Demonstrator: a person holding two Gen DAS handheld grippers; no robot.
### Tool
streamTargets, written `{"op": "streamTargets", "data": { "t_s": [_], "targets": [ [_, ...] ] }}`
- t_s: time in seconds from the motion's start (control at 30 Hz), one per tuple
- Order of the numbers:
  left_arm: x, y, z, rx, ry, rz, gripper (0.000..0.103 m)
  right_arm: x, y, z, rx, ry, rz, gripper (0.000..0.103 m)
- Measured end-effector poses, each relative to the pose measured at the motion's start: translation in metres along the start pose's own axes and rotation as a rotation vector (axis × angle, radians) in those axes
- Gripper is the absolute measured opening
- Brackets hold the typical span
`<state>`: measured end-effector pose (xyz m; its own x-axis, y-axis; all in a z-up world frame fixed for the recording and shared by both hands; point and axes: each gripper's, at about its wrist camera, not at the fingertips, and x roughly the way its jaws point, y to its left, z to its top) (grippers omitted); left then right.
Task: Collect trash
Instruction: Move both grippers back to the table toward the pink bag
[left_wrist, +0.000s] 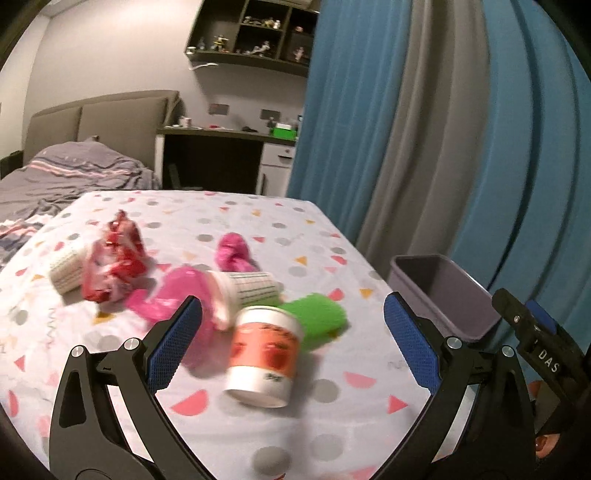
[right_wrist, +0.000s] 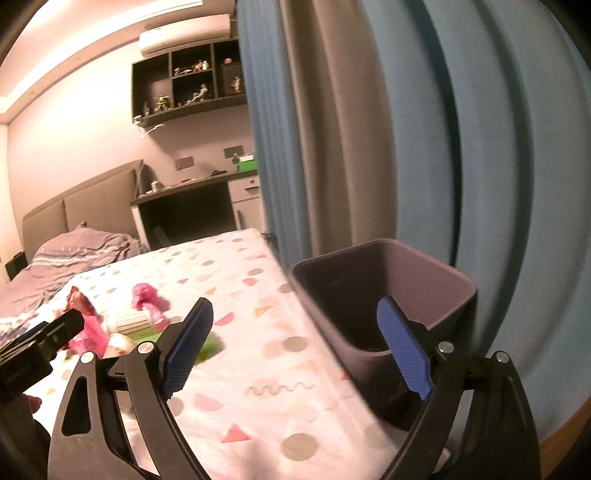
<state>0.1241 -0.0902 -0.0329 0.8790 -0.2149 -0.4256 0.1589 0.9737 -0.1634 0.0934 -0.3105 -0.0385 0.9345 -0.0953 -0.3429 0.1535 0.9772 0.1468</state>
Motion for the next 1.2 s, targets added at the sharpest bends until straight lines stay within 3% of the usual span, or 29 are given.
{"op": "streamTargets", "data": {
  "t_s": [0.3, 0.77, 1.2],
  "targets": [
    [-0.008, 0.035, -0.001, -0.034, -0.014, 0.059, 0.097, -0.001, 0.034, -0.004, -0.032, 0.006, 0.041, 0.087],
    [0.010, 0.069, -0.008, -0.067, 0.020, 0.101, 0.097, 0.012, 0.050, -0.010, -0.043, 0.029, 0.060, 0.087],
    [0.043, 0.084, -0.016, -0.022, 0.107, 0.057, 0.097, 0.028, 0.054, -0.020, -0.036, 0.075, 0.076, 0.087]
  ]
}}
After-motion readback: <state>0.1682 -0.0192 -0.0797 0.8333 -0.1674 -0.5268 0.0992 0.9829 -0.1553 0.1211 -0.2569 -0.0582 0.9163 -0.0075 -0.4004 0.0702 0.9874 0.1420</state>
